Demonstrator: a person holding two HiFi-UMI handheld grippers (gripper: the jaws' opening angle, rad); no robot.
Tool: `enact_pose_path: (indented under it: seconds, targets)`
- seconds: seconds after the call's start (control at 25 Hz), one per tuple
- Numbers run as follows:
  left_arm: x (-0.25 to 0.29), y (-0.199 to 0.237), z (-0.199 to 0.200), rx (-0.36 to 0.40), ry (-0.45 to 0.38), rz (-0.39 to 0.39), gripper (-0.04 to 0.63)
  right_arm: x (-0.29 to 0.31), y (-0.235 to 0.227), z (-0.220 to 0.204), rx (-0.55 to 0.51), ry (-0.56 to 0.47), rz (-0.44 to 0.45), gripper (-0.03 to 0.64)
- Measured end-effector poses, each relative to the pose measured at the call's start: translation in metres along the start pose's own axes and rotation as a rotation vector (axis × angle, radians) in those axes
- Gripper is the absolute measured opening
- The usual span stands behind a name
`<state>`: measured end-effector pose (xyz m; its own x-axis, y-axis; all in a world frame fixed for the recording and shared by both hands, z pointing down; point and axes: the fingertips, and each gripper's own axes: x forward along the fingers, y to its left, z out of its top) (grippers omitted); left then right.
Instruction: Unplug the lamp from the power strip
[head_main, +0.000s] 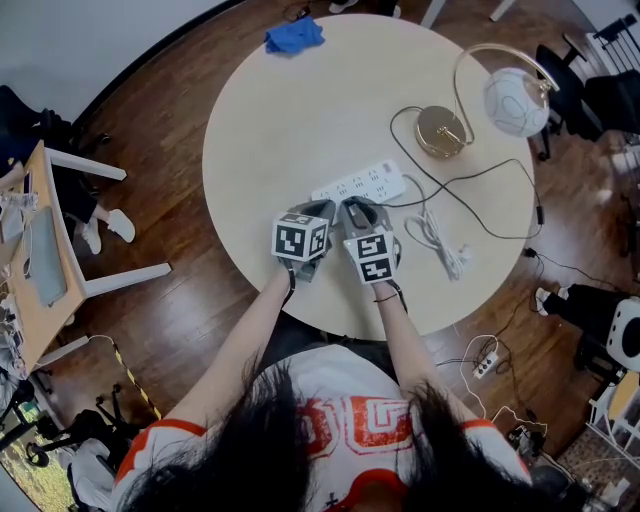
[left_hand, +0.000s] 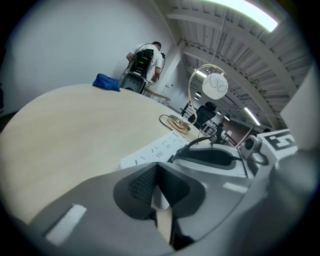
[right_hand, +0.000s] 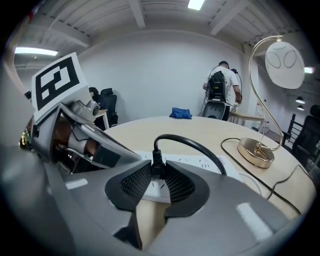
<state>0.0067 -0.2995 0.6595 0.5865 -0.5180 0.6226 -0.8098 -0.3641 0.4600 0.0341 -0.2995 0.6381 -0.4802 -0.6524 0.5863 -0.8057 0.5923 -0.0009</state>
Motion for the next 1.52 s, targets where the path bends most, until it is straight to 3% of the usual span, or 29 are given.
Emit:
enact_pose_path:
  seconds: [0.32,0.56,0.76,1.0,1.24,1.52]
  targets:
    - [0.001,-0.001,0.001,-0.004,-0.003,-0.002,0.000,-0.002,0.001,-0.001,0.008,0.031,0.019,0.086]
    - [0.002,0.000,0.002,-0.004,-0.008,0.002,0.000,-0.031,-0.008,0.050,0.142,-0.187,0.045,0.086]
    - [0.003,0.000,0.002,-0.017,-0.016,0.004,0.000,-0.052,-0.025,0.061,0.140,-0.192,0.023,0.087]
    - [0.004,0.001,0.002,-0.023,-0.022,0.009,0.000,-0.057,-0.028,0.024,0.153,-0.097,0.006,0.087]
    - [0.006,0.002,0.002,-0.012,-0.026,0.015,0.000,-0.049,-0.003,-0.029,0.105,0.082,0.061,0.089]
    - [0.004,0.005,0.000,-0.007,-0.018,0.009,0.000,-0.040,0.008,-0.059,0.140,0.181,0.092,0.093]
